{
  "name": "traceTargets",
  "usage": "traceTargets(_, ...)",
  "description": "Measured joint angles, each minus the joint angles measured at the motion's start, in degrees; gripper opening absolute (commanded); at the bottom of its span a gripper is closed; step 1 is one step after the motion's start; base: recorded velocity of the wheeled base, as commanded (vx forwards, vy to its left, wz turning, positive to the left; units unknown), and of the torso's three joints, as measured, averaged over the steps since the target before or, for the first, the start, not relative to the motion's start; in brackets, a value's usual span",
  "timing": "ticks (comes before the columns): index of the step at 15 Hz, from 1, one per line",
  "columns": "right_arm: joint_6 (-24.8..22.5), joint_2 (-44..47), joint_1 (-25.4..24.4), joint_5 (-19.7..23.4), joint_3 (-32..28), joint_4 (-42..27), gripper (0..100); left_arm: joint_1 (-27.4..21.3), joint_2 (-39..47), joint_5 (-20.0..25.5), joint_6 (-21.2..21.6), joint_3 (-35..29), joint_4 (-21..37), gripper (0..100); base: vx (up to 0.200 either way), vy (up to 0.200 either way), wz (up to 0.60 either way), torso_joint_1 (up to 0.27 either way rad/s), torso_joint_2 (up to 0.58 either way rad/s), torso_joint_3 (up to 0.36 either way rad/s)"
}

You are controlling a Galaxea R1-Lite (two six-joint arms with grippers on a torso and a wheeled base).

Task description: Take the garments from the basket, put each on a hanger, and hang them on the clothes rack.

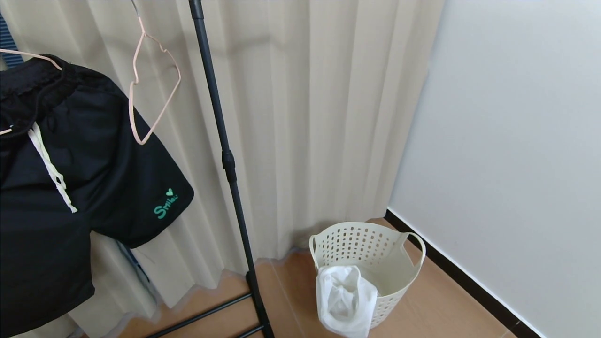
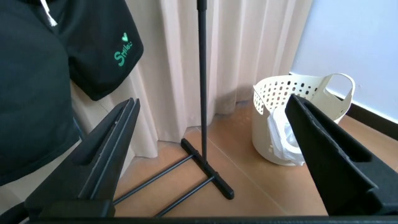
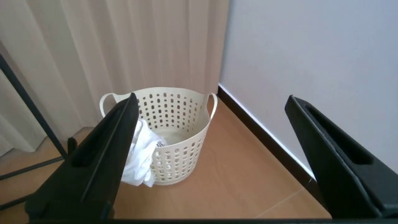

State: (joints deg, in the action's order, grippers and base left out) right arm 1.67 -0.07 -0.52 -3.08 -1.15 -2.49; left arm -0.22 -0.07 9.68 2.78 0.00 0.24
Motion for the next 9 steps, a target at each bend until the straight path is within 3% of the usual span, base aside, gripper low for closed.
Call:
traceTargets(4,-0.04,0.00,-0.02,-0.04,0.00,0.02,100,-0.05,0.00,-0.05,-0.16,0.00,0.00,100,0.000,0.000,0.00,0.000,0.00,0.000)
traceTargets(9,-0.11,0.00,0.01,0.00,0.00,0.00,100,-0.11,0.00,-0.09,-0.40,0.00,0.02,100,0.000,0.000,0.00,0.001,0.00,-0.157)
